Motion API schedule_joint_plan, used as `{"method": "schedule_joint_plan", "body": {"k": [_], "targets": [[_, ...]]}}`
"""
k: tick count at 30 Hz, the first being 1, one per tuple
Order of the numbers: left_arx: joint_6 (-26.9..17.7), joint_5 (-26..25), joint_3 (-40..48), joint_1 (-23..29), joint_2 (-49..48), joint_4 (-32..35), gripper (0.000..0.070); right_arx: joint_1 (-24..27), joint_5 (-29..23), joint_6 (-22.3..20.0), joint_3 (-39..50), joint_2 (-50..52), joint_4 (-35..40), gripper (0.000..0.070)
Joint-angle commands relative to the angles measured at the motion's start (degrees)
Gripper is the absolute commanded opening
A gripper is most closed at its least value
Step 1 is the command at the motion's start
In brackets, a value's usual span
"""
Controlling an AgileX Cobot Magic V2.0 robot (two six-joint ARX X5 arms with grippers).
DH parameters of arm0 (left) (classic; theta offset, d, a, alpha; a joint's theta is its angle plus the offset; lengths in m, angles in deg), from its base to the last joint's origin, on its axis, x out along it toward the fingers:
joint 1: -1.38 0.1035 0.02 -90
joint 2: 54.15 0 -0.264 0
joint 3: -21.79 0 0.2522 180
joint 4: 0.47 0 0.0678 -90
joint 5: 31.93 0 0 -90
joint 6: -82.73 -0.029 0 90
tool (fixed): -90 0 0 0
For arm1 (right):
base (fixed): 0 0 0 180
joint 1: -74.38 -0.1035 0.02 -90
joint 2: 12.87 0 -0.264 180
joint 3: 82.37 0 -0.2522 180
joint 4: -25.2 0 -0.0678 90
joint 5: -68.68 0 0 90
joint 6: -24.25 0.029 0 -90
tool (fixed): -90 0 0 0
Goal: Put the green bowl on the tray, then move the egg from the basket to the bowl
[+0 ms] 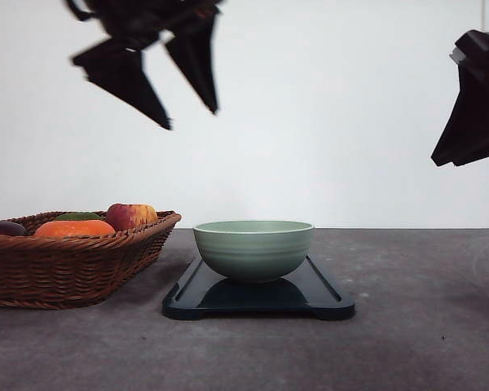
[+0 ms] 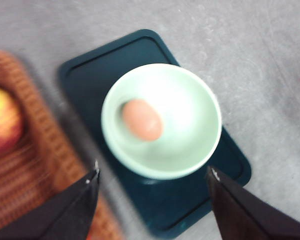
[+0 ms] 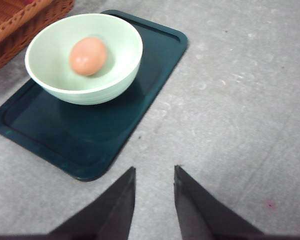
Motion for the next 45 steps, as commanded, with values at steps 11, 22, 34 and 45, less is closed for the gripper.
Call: {"method": "schedule_joint_plan", "body": {"k": [11,22,34,45], "targets": [[-3.4,0.7,27.9,9.1,-23.8,10.4,0.0420,-0.4,0.0,0.0,-0.2,-0.4,0.1,0.0149],[-4.3,0.7,33.8,16.2,-33.7,8.9,0.0416,-0.4,0.5,0.0,-0.2,-0.4,-0.1,0.0149],[-4.7,0.7,33.7,16.2,-34.0,9.4,0.0025,-0.4,1.1,0.0,-0.2,-0.3,0.6,0.0005],[-6.8,0.9,34.0,16.3,-35.6,9.4,0.0025,-0.4,1.1,0.0,-0.2,-0.3,0.7,0.0005]]}}
